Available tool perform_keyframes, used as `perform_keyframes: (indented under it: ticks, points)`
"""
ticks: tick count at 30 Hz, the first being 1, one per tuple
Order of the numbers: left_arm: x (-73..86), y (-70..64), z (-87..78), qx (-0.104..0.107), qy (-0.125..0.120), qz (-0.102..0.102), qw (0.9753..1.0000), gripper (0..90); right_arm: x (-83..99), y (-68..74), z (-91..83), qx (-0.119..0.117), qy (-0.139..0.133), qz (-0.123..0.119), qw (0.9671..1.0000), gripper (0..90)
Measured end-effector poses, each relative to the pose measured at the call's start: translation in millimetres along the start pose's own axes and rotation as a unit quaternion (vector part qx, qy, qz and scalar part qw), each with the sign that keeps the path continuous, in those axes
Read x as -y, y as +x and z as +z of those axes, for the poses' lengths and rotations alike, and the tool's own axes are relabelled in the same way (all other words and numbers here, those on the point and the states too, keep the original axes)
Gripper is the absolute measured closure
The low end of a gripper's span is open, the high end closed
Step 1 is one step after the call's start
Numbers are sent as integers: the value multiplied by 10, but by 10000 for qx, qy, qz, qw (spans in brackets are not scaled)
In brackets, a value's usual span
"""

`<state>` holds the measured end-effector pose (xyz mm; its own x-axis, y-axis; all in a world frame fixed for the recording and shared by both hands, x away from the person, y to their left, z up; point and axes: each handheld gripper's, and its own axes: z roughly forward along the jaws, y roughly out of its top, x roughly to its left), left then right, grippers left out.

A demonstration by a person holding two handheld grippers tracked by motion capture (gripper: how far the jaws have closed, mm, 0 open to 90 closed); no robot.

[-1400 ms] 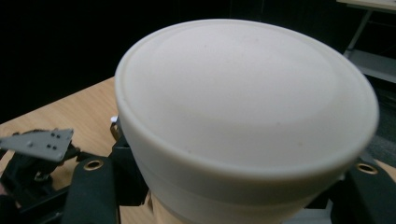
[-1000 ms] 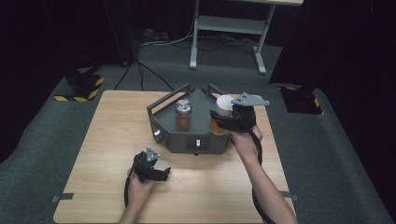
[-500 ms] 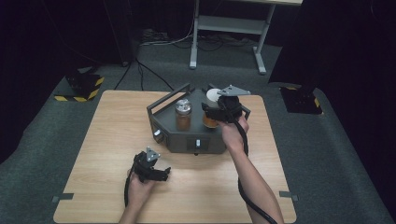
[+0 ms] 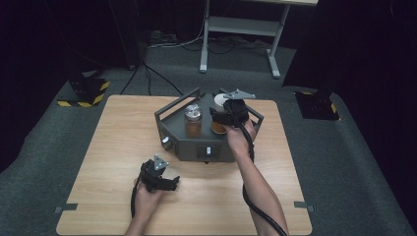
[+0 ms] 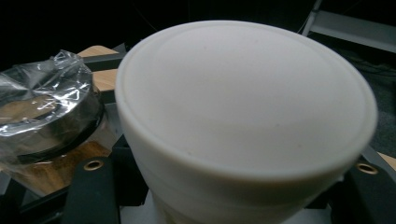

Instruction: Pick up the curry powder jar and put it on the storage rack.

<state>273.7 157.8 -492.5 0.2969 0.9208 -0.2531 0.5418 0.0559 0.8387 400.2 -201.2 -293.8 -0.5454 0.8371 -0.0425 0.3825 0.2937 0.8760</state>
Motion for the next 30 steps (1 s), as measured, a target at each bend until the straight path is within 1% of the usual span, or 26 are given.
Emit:
perform_keyframes:
  ticks: [4, 8, 14, 17, 20, 30]
  points:
    - [2, -1, 1, 2, -5, -13, 10000, 28, 8, -16, 15, 30, 32, 21, 10000, 353]
    - [1, -1, 0, 1, -2, -9, 10000, 28, 34, -53, 20, -5, 25, 86, 10000, 353]
    - [-1, 0, -1, 0, 3, 10, 10000, 29, 55, -65, 21, -36, -5, 47, 10000, 352]
    - [-1, 0, -1, 1, 5, 11, 10000, 29, 69, -83, 14, -60, -15, 67, 10000, 351]
    - [0, 0, -1, 0, 0, 6, 10000, 29, 79, -75, 11, -59, -27, 16, 10000, 350]
    - [-1, 0, -1, 1, 5, 12, 10000, 29, 81, -55, 8, -22, -19, 28, 10000, 347]
